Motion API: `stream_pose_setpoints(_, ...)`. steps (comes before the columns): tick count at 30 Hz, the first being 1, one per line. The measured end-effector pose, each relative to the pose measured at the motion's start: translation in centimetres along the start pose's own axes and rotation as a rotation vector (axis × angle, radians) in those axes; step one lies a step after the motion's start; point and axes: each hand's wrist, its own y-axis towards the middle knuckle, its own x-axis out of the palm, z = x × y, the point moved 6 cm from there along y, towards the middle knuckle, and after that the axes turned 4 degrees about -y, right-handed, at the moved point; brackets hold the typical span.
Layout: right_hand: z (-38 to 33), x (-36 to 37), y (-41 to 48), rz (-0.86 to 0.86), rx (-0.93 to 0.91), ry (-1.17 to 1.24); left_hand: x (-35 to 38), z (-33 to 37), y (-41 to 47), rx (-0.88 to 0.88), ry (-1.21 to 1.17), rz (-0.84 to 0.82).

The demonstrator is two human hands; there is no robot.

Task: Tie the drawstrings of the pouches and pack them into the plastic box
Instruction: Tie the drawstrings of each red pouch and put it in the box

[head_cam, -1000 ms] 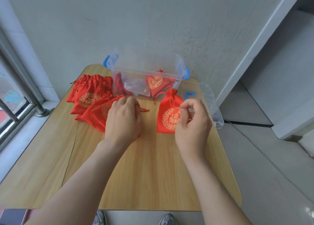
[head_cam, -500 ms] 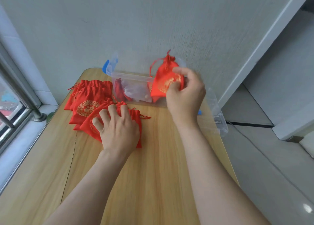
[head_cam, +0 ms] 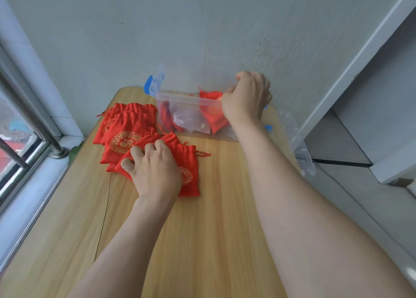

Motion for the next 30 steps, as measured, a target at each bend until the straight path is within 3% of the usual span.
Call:
stream_pose_setpoints(6, -0.4, -1.4, -6.2, 0.132, -0.068, 0.091, -1.4, 1.2, -0.1, 0.032, -0.202, 0.082)
stream_pose_setpoints(8, -0.1, -1.1, -8.1, 0.049, -0.040, 0.188, -1.5, 1.6, -0.3, 0.089, -0.317, 0.060)
stream_pose_setpoints(11, 1.1, -0.9, -10.7, -0.151, 0.159, 0.344, -2.4, 2.0, -0.7, 0.117, -0.505, 0.066)
stream_pose_setpoints(17, 3.1, -1.6, -15.7, -0.342, 0.381, 0.477, -3.5, 1.2, -1.9, -0.225, -0.880, -0.056)
stream_pose_setpoints(30, 5.0, -2.7, -15.0, -0.156, 0.425, 0.697, -3.0, 4.6, -2.3, -0.207, -1.240, -0.245)
